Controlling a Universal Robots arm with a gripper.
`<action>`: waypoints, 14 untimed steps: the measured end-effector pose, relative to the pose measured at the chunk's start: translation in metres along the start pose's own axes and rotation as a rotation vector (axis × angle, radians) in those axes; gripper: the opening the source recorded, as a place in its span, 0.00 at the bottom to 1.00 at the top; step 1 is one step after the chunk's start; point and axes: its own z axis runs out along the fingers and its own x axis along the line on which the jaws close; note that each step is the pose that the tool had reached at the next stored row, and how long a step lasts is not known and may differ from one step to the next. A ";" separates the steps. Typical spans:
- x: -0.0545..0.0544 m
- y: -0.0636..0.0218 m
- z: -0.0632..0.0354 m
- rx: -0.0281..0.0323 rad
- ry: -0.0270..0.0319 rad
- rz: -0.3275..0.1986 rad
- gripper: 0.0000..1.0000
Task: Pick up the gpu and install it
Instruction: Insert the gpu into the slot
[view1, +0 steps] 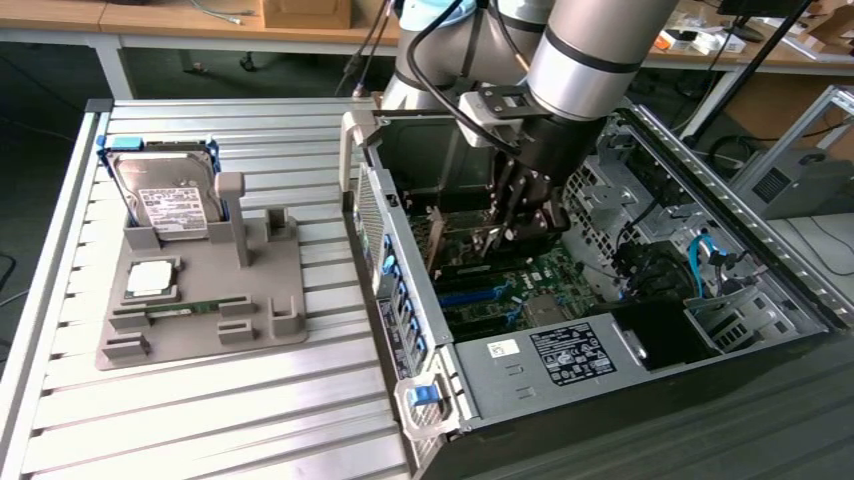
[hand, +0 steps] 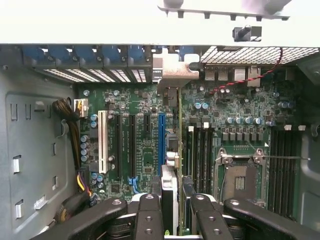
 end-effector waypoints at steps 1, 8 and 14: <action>0.000 0.0002 0.0011 0.0000 0.0001 0.000 0.27; 0.001 0.0013 0.0090 0.0000 0.0000 0.000 0.27; 0.001 0.0024 0.0141 0.0000 0.0000 0.000 0.27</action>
